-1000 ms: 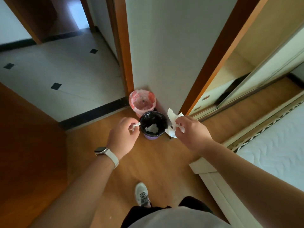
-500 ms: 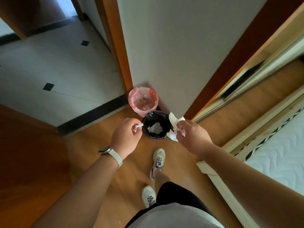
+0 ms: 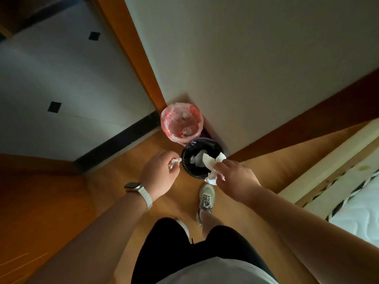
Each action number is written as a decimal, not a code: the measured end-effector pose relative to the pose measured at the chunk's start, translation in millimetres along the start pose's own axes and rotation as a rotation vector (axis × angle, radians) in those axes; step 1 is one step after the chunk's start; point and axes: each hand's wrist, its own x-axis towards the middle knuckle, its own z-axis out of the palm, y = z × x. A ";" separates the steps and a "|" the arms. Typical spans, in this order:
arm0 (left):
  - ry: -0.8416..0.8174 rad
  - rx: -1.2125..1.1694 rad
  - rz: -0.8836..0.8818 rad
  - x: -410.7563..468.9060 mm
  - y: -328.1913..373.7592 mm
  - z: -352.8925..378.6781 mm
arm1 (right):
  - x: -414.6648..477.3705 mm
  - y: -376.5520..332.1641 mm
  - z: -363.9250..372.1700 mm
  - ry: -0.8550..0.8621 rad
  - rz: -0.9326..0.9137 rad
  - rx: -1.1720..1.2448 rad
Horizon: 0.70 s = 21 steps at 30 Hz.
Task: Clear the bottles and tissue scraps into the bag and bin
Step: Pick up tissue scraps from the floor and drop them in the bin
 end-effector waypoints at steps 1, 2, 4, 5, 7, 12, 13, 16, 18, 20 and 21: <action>-0.015 0.000 -0.005 7.4 -5.4 3.4 | 7.3 1.2 3.0 -0.012 0.018 0.017; -0.026 -0.008 -0.013 15.6 -11.2 8.1 | 15.1 2.6 6.8 -0.020 0.036 0.032; -0.045 -0.028 -0.035 30.7 -23.8 21.6 | 30.3 5.4 18.8 -0.039 0.067 0.056; -0.055 -0.040 -0.048 38.3 -31.3 31.0 | 38.0 7.3 27.8 -0.053 0.085 0.071; -0.088 -0.069 -0.086 52.7 -49.0 54.0 | 54.2 11.7 50.9 -0.077 0.112 0.076; -0.229 -0.073 -0.118 88.5 -103.3 129.1 | 100.8 32.7 120.1 -0.115 0.203 0.097; -0.266 -0.060 -0.104 96.8 -114.6 145.7 | 110.2 39.0 136.4 -0.119 0.227 0.105; -0.343 -0.044 -0.058 123.2 -151.1 197.5 | 139.7 61.3 188.3 -0.118 0.309 0.120; -0.377 -0.044 -0.039 141.2 -174.9 232.4 | 158.9 78.9 225.1 -0.115 0.354 0.124; -0.401 -0.038 -0.034 158.9 -196.7 265.9 | 175.8 97.6 261.0 -0.100 0.390 0.129; -0.399 -0.034 -0.028 166.4 -206.7 281.6 | 182.8 107.0 278.7 -0.094 0.406 0.132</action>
